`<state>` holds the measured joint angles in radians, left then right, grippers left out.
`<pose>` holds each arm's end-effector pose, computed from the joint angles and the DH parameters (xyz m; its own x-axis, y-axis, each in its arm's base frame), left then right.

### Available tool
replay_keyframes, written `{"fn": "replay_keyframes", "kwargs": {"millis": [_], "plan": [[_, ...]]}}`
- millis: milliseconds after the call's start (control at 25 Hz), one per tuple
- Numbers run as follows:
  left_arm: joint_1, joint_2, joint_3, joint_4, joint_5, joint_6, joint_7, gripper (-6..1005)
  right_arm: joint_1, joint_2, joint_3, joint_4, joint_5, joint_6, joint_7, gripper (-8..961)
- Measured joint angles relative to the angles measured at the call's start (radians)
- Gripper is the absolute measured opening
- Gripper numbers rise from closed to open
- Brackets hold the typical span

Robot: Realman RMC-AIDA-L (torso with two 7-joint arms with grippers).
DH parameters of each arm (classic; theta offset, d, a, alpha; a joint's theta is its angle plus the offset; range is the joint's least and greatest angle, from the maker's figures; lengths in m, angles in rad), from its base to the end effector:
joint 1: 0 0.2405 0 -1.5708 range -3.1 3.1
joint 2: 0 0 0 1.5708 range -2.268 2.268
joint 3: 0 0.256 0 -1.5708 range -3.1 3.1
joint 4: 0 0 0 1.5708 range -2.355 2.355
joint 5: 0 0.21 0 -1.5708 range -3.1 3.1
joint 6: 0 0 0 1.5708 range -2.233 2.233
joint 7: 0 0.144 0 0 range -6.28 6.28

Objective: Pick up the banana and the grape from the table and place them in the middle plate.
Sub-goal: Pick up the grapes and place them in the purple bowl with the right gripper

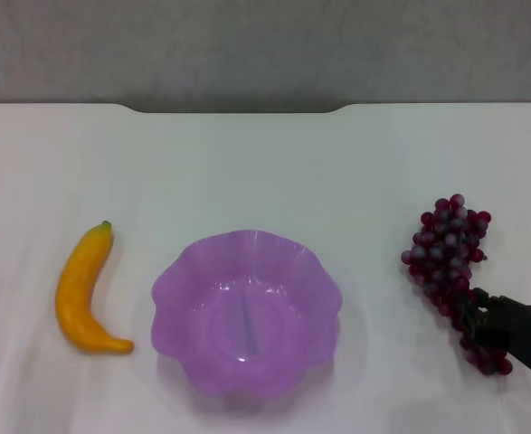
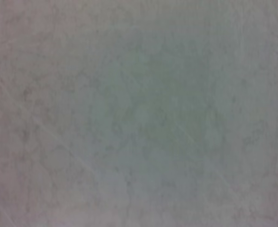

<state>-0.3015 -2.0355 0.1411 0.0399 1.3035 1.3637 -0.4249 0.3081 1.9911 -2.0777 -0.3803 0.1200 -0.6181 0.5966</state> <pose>-0.3914 0.2695 0.0434 0.6441 -0.0653 0.7621 0.7621 -0.0311 -0.6467 0.3723 0.3056 -0.0554 0.6316 -0.4740 -0.6135 -0.7680 -0.2741 -0.5789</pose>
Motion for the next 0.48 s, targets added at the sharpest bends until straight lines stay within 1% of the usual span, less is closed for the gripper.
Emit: {"fn": "replay_keyframes", "kwargs": {"millis": [160,480], "plan": [[0.0,0.0,0.0,0.0,-0.001,0.0,0.0,894,-0.007,0.0,0.007,0.0,0.003,-0.05,0.0,258],[-0.001,0.0,0.0,0.0,-0.001,0.0,0.0,894,-0.038,0.0,0.1,0.048,0.0,-0.24,-0.003,245]]}}
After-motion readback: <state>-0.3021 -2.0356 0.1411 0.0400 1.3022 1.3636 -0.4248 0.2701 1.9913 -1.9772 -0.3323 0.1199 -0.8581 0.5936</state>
